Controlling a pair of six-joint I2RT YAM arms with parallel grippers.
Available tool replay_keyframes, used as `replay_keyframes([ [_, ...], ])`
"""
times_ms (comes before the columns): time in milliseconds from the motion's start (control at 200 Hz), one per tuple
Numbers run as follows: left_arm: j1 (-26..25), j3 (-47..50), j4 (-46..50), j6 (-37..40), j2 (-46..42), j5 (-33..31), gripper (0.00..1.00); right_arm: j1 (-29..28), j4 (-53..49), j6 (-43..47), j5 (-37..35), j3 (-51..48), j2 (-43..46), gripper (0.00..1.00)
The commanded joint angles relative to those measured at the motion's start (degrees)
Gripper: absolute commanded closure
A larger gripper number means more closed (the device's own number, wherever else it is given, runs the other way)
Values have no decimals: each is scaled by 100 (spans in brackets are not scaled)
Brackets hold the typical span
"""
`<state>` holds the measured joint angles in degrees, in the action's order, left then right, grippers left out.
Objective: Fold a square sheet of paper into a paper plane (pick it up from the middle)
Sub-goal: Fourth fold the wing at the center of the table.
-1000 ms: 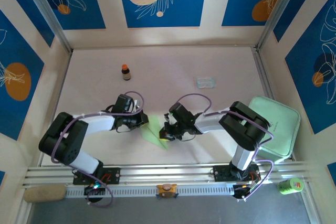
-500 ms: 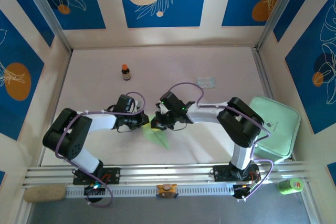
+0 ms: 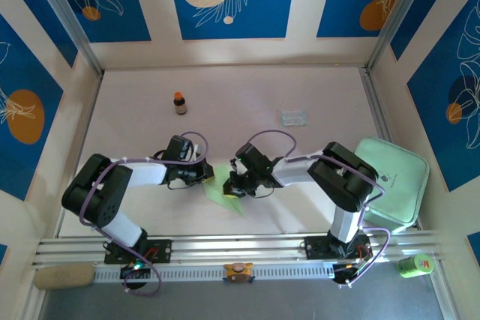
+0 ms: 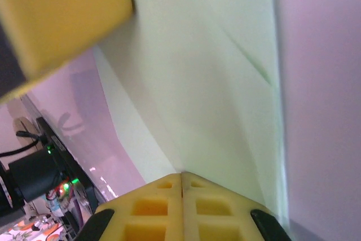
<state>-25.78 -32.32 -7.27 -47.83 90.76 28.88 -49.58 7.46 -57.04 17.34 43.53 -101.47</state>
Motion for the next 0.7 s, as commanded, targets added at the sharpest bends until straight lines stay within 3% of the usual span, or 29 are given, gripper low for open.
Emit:
replay_keyframes([
  [0,21,16,261,96,237,-286,100,-108,-414,-20,25,-439,309,97],
  [490,29,18,261,66,229,-281,100,-368,-237,-343,-126,-1981,1568,97],
  [695,29,30,253,46,205,-280,100,-354,-938,-186,-210,-2106,2202,97],
])
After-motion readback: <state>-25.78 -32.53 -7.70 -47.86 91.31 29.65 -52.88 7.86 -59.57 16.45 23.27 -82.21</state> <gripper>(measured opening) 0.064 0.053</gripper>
